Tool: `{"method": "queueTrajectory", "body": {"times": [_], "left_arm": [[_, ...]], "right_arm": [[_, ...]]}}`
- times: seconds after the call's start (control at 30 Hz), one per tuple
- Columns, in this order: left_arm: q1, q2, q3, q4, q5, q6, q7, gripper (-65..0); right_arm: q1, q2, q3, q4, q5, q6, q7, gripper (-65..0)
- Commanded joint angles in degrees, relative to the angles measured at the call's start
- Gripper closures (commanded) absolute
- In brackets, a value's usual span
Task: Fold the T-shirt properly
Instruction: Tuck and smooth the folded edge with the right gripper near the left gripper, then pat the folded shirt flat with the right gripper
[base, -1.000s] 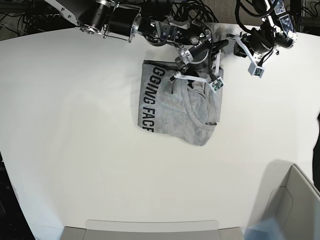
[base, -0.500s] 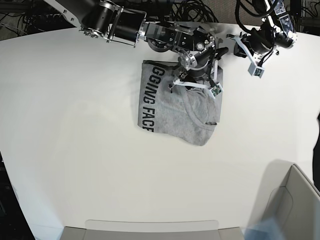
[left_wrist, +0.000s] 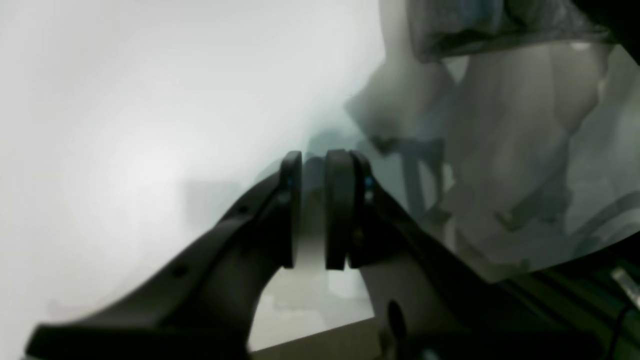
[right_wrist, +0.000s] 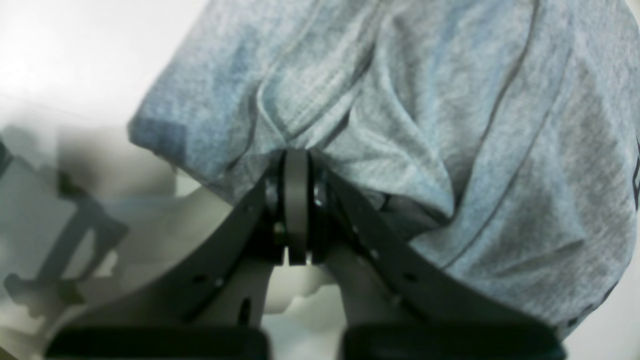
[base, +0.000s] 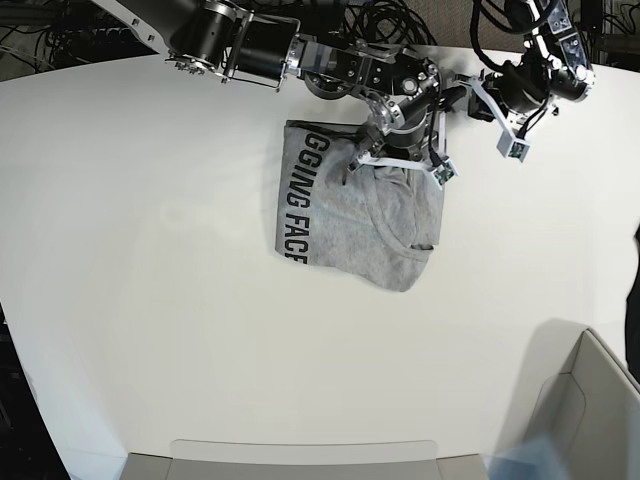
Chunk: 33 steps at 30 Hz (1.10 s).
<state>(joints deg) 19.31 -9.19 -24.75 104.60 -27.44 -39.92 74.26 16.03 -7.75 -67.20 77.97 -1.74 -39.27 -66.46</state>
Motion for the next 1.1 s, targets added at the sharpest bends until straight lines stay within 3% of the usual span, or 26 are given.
{"method": "queueTrajectory", "body": {"times": [0.0,0.1,0.27,0.43,0.57,0.63,0.77,0.97,1.07], "left_arm": [[-0.1,-0.4,-0.1,0.9,-0.6,-0.1,-0.6,-8.6],[-0.1,-0.4,-0.1,0.4,-0.6,-0.1,-0.6,-8.6],[-0.2,-0.4,-0.1,-1.0,-0.6,-0.1,-0.6,-8.6],[-1.0,-0.3,-0.1,-1.2,-0.6,-0.1,-0.6,-8.6],[-1.0,-0.3,-0.1,-1.2,-0.6,-0.1,-0.6,-8.6],[-1.0,-0.3,0.0,-1.2,-0.6,-0.1,-0.6,-8.6],[-0.9,-0.3,2.5,-1.2,-0.6,-0.1,-0.5,-8.6],[-0.5,-0.5,3.7,-1.2,-0.6,-0.1,-0.5,-8.6],[-0.7,-0.6,3.7,-1.2,-0.6,-0.1,-0.5,-8.6]], "right_arm": [[1.1,-1.3,0.0,2.8,-0.6,-0.2,0.9,0.0],[1.0,-1.3,-0.1,6.0,-0.6,0.1,2.6,0.0],[1.2,-1.3,-2.1,7.0,-0.6,6.6,3.0,0.0],[1.2,-1.3,-2.9,6.8,-0.6,9.1,3.3,0.0],[1.2,-1.3,-4.9,6.6,-0.7,10.9,9.7,0.0],[1.2,-1.3,-5.2,5.1,-0.6,13.7,12.5,0.0],[1.2,-1.3,-5.2,1.1,-0.6,18.2,12.6,0.0],[0.8,-1.3,-5.3,0.7,-0.6,18.7,12.9,0.0],[0.5,-1.3,-5.5,5.7,-0.6,18.7,13.0,-6.6]]}}
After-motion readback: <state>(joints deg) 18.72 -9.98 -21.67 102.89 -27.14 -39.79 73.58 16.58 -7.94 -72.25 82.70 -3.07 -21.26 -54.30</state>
